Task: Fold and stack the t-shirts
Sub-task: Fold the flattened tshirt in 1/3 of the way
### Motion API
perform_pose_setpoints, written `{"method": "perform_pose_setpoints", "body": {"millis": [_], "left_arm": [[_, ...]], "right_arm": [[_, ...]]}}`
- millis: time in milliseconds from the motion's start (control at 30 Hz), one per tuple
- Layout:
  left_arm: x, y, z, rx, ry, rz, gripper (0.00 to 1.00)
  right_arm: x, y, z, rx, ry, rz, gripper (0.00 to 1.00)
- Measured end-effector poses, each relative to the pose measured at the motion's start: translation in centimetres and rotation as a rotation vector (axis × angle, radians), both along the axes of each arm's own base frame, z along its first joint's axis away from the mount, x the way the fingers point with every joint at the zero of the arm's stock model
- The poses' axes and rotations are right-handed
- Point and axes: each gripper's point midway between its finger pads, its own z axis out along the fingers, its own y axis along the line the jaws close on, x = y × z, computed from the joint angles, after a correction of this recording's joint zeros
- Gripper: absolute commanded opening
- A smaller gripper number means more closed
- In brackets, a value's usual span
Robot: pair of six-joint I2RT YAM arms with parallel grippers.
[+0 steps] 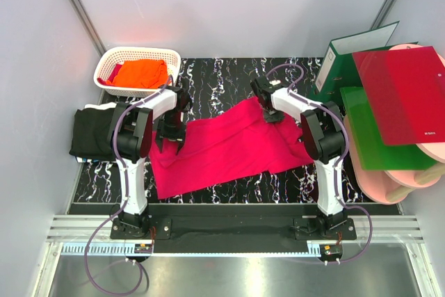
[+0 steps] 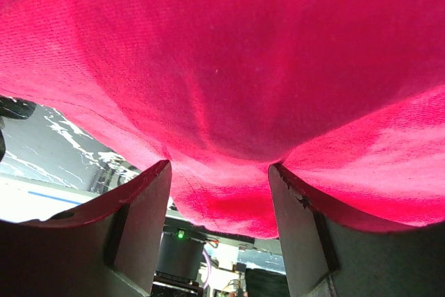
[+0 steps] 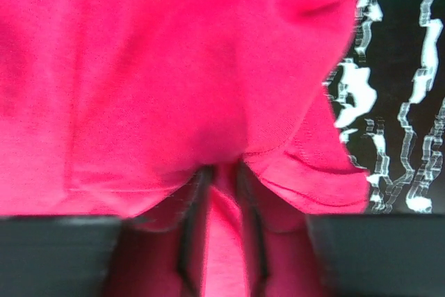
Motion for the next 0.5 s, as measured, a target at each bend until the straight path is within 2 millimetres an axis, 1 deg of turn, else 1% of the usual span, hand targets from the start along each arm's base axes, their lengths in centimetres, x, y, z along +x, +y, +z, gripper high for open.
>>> {"method": "perform_pose_setpoints", "body": {"millis": [67, 367, 500], "left_arm": [[0.00, -0.01, 0.01, 0.000, 0.000, 0.000, 0.63], [-0.01, 0.00, 0.00, 0.001, 0.001, 0.000, 0.63], [-0.10, 0.04, 0.01, 0.002, 0.006, 0.000, 0.63]], "right_arm": [[0.12, 0.38, -0.16, 0.018, 0.006, 0.008, 0.00], [0.09, 0.78, -0.15, 0.038, 0.015, 0.024, 0.00], [-0.54, 0.69, 0.39, 0.050, 0.015, 0.028, 0.00]]}}
